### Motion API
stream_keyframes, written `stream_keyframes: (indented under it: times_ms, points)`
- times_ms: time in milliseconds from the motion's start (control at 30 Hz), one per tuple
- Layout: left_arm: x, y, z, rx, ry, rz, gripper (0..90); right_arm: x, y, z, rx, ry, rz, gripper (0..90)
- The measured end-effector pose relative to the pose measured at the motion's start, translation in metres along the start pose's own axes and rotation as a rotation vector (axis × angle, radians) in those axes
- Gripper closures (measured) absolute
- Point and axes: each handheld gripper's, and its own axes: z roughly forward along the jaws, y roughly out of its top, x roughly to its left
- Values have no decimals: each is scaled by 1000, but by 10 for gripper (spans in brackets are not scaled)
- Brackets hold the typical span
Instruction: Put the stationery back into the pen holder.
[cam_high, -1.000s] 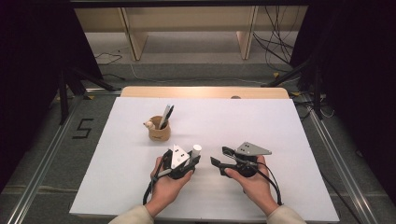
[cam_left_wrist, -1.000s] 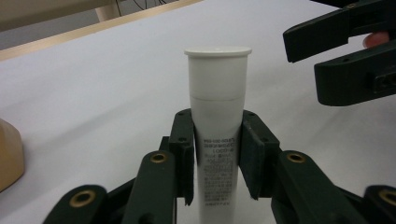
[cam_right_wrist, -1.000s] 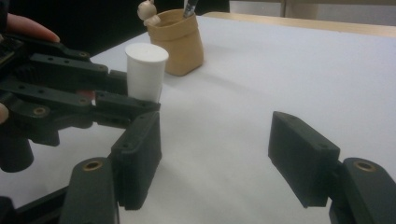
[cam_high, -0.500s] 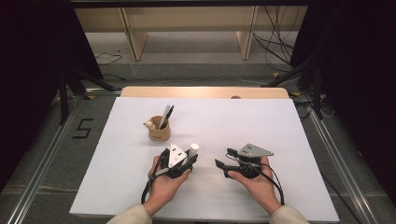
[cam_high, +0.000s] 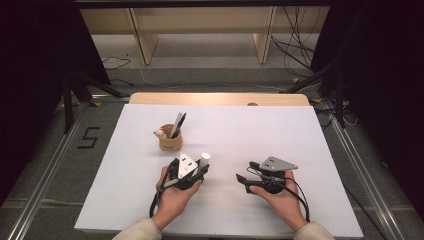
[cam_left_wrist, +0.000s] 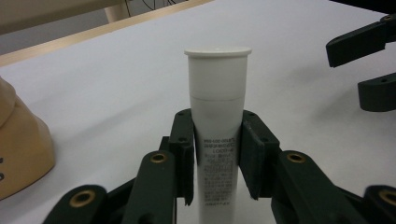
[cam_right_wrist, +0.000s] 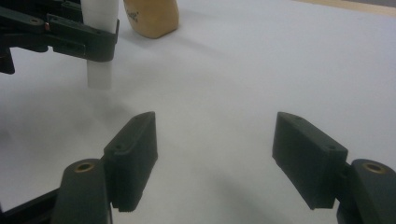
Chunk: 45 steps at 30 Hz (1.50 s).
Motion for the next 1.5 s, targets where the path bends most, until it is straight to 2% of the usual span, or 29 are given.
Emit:
stream_keyframes:
  times_ms: [233, 533, 967, 1500]
  points:
    - [6, 2, -2, -1, 24, 7, 690, -3, -4, -4, 5, -10, 2, 311]
    - [20, 5, -4, -15, 65, -7, 690, -4, -5, -7, 5, -18, 6, 310]
    - [49, 11, -7, -38, 153, -32, 690, -5, -6, -7, 7, -21, 7, 309]
    - [72, 20, -9, -62, 216, -54, 689, -6, -7, -6, 9, -19, 13, 309]
